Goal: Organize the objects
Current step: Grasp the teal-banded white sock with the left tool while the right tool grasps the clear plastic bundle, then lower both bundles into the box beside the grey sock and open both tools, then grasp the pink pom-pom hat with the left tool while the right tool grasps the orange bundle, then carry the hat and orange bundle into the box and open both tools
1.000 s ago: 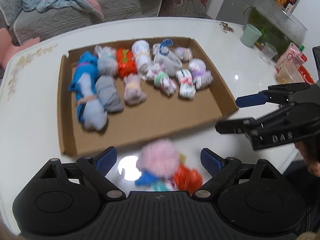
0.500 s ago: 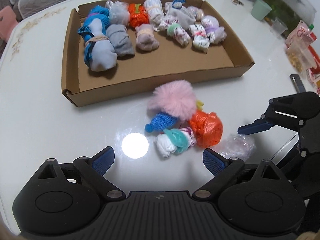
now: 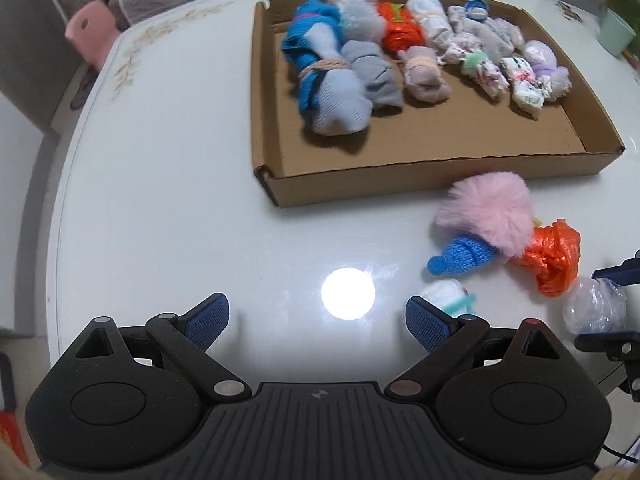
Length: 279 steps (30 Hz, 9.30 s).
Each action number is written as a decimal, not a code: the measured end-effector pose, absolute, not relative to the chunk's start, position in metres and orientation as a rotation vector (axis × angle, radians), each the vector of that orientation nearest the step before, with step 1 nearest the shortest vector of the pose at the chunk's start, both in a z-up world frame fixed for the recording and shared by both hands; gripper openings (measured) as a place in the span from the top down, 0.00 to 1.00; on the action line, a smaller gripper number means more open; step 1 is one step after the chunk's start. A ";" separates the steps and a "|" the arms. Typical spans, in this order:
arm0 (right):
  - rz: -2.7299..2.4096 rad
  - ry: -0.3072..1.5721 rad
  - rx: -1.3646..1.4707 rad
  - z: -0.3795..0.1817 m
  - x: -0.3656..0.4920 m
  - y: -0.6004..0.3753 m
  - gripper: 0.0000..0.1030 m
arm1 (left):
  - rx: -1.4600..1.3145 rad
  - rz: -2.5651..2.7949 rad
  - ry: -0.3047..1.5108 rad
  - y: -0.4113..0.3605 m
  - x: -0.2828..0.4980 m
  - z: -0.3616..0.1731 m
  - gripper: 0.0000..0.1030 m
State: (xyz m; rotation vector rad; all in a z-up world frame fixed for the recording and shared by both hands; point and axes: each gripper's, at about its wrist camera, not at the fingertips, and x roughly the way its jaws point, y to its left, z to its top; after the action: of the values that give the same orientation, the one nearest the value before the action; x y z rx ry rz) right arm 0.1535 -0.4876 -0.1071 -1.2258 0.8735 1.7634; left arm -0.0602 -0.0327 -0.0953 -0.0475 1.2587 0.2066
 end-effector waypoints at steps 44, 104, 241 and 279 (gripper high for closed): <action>1.838 0.958 -1.146 -0.088 0.174 -0.493 0.68 | -0.202 0.056 1.218 -0.053 -0.066 -0.069 0.66; 1.715 1.020 -0.847 -0.111 0.171 -0.344 0.65 | -0.074 0.015 1.211 -0.031 0.049 -0.098 0.61; 1.723 0.782 -1.044 -0.090 0.207 -0.499 0.58 | 0.010 -0.107 1.119 -0.110 -0.045 -0.081 0.56; 1.571 0.692 -0.780 -0.070 0.252 -0.434 0.58 | -0.130 -0.029 1.101 -0.109 0.068 -0.107 0.56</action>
State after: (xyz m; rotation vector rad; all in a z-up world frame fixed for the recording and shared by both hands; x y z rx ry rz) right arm 0.2515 -0.4337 -0.0699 -0.7802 0.6919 1.5708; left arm 0.0684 -0.1093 -0.1071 -0.1304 1.1010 -0.0291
